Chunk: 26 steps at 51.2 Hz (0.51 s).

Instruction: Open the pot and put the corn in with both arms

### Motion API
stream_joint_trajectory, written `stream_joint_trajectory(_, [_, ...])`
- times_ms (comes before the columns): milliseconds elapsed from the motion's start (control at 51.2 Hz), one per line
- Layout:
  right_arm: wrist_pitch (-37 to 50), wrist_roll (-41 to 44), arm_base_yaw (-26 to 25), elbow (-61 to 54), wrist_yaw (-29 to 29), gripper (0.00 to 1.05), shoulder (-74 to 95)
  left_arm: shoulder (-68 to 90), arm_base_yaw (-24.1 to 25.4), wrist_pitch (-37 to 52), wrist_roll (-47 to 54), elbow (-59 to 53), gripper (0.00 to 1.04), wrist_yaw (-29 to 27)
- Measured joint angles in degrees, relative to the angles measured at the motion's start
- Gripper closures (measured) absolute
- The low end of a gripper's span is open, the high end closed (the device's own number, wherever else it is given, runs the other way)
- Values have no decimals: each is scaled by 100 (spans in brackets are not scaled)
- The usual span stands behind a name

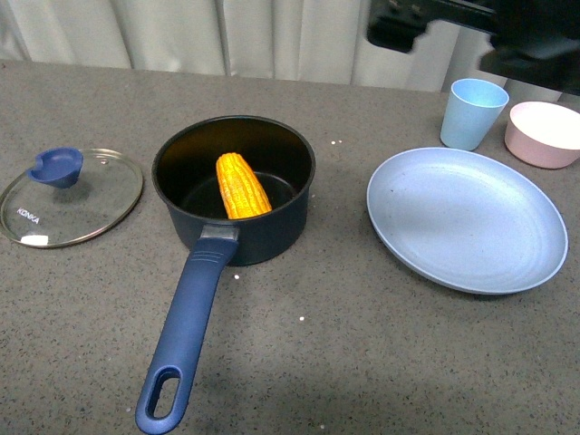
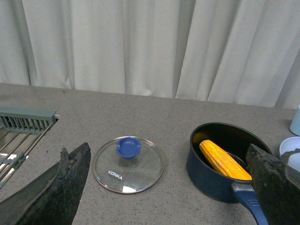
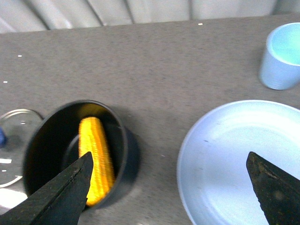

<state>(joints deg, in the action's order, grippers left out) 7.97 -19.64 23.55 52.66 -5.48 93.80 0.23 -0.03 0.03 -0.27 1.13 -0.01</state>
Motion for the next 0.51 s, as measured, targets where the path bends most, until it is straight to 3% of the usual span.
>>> stream_joint_trajectory(390, [186, 761, -715, -2524, -1161, 9, -2813, 0, 0, 0, 0, 0, 6, 0])
stream_joint_trajectory(507, [195, 852, -732, -2824, -1207, 9, -3239, 0, 0, 0, 0, 0, 6, 0])
